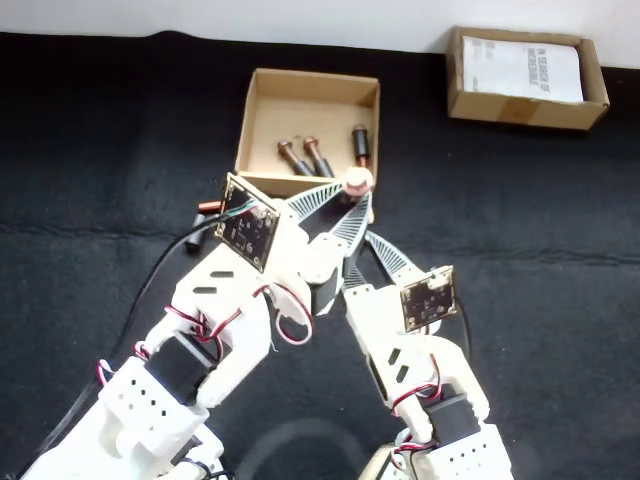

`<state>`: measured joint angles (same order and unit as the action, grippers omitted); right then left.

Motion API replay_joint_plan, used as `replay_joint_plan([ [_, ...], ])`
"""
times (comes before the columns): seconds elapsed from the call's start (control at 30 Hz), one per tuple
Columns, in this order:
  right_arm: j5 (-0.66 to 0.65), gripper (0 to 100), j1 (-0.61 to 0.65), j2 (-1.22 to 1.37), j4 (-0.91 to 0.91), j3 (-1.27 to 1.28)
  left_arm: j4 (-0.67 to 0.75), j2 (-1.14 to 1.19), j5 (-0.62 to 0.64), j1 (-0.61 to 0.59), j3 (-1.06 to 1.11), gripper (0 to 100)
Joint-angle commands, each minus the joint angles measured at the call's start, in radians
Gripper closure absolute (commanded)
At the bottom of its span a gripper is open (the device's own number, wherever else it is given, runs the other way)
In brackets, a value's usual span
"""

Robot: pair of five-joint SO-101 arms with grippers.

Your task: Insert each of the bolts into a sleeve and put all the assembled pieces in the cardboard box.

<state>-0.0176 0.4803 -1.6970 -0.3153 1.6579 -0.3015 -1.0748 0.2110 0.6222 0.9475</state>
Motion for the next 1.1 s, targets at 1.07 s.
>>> replay_joint_plan([
  [1.07,0.008,99.1,-0.001,-0.001,0.024,0.136,0.201,-0.018,-0.172,0.015,0.289,99],
])
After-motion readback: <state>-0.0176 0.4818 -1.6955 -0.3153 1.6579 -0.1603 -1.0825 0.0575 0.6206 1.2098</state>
